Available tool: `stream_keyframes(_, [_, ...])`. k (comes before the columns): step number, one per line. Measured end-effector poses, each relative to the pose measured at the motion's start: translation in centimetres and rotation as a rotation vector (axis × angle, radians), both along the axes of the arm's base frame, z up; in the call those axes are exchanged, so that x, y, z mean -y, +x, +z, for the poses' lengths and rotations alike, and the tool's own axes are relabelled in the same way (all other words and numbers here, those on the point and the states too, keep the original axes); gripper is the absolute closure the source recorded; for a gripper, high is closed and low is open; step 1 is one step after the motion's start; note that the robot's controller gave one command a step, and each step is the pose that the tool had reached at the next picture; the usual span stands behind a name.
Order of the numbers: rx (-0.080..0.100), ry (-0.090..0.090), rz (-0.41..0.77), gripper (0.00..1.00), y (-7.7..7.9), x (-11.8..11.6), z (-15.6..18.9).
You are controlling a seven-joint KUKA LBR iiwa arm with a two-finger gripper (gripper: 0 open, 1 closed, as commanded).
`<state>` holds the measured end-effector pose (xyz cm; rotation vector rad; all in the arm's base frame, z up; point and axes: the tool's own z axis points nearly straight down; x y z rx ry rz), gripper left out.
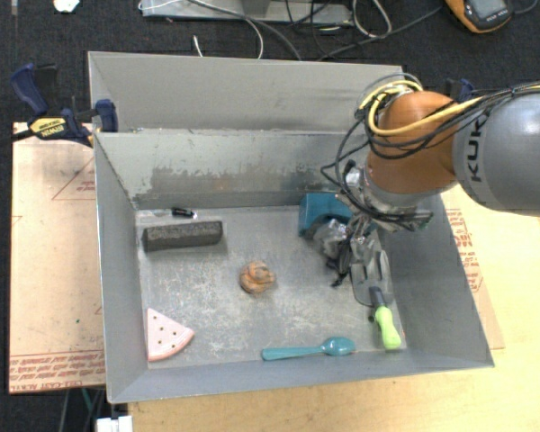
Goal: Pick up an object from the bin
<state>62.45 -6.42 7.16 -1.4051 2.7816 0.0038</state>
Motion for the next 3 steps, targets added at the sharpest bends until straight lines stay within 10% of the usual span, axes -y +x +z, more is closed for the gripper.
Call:
stream_keyframes(1, [0.0,0.0,0.0,1.0,0.0,0.0,0.0])
stream_keyframes(3, [-0.007,0.002,0.043,1.0,-1.0,0.2,12.2])
